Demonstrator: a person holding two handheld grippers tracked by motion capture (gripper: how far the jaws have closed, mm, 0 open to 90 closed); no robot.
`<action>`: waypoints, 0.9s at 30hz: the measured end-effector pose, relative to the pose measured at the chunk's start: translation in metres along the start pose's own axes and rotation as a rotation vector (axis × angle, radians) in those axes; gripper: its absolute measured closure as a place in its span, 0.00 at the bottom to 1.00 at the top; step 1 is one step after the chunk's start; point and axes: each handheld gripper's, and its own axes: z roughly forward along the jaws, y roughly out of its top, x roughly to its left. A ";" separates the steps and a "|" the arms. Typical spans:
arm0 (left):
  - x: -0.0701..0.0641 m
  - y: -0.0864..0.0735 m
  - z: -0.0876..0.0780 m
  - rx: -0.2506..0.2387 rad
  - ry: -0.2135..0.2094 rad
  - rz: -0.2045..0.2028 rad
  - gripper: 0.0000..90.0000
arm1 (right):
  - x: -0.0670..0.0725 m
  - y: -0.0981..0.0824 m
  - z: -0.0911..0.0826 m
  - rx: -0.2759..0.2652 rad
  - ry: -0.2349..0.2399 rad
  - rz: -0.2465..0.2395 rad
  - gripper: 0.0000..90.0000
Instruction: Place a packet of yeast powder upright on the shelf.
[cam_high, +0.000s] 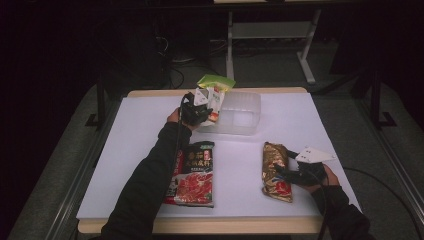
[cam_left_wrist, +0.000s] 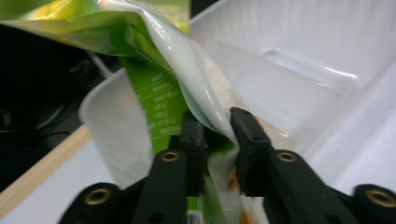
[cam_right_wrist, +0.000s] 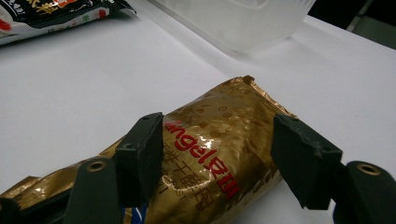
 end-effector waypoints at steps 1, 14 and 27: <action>0.000 0.000 -0.002 -0.010 -0.003 0.000 0.77 | 0.000 0.000 0.000 0.000 0.001 -0.003 0.38; 0.003 -0.022 -0.040 0.043 -0.074 0.025 0.53 | 0.001 0.000 0.001 0.010 0.007 -0.004 0.38; -0.003 -0.022 -0.018 0.172 -0.063 0.106 0.78 | 0.001 0.000 0.000 0.007 0.005 -0.003 0.37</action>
